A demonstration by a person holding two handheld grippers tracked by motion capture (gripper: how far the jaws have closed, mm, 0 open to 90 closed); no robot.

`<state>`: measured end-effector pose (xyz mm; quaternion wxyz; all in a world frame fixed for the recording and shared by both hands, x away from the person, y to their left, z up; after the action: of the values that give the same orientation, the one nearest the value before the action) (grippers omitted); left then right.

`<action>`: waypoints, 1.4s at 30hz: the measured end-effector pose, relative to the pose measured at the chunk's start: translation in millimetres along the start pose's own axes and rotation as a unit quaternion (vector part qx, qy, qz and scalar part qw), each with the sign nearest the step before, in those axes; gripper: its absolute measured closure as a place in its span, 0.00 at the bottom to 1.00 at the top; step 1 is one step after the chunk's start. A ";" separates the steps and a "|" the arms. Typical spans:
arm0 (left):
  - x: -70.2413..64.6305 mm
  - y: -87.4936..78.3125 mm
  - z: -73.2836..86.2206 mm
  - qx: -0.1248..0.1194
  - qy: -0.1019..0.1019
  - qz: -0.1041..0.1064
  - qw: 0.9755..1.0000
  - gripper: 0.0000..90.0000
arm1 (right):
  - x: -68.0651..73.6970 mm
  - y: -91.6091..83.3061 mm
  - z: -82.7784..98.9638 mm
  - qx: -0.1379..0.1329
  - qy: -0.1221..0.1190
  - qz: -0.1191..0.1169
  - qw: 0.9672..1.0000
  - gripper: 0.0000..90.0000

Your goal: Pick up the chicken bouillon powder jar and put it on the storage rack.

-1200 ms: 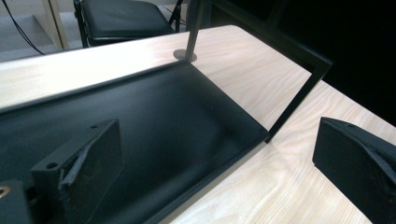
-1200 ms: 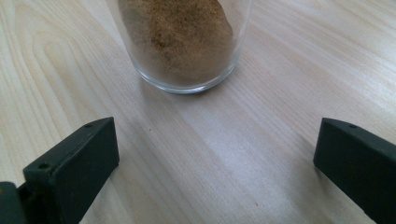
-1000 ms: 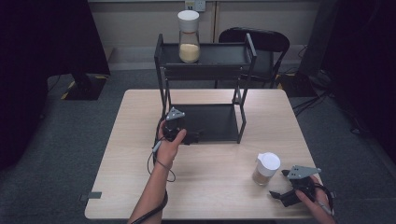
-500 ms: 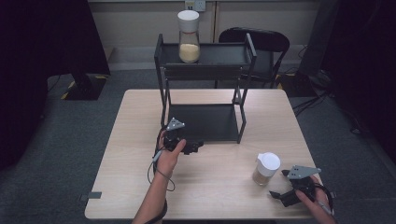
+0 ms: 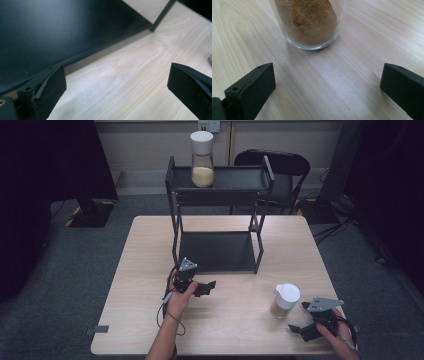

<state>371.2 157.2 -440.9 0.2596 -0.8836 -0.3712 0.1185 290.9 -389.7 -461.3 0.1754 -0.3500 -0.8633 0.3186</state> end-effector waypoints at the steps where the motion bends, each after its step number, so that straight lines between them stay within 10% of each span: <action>1: -1.1 0.6 0.0 0.005 0.004 0.000 1.000 0.02 | 0.0 0.0 0.0 0.000 0.000 0.000 1.000 0.00; 23: -19.6 13.5 17.9 0.056 0.047 -0.009 0.997 0.02 | 0.1 0.0 0.0 0.000 0.000 0.000 1.000 0.00; 30: -31.5 16.3 14.5 0.080 0.085 -0.031 0.993 0.00 | 0.2 0.1 0.1 0.000 0.000 0.000 1.000 0.00; 42: -33.7 16.1 15.5 0.078 0.080 -0.036 0.993 0.00 | 0.9 0.1 0.0 0.000 0.002 0.002 1.000 0.00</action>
<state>351.1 129.3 -462.1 0.3606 -0.8536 -0.3700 0.0664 290.3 -388.9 -461.2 0.1766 -0.3523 -0.8622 0.3184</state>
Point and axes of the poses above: each handheld gripper's, and its own axes: y roughly forward along the jaws, z roughly out of its underside, x roughly to its left, the point moved 5 cm from there along y, roughly forward along the jaws, and after that the axes turned 10 degrees about y, right-handed, at the moved point
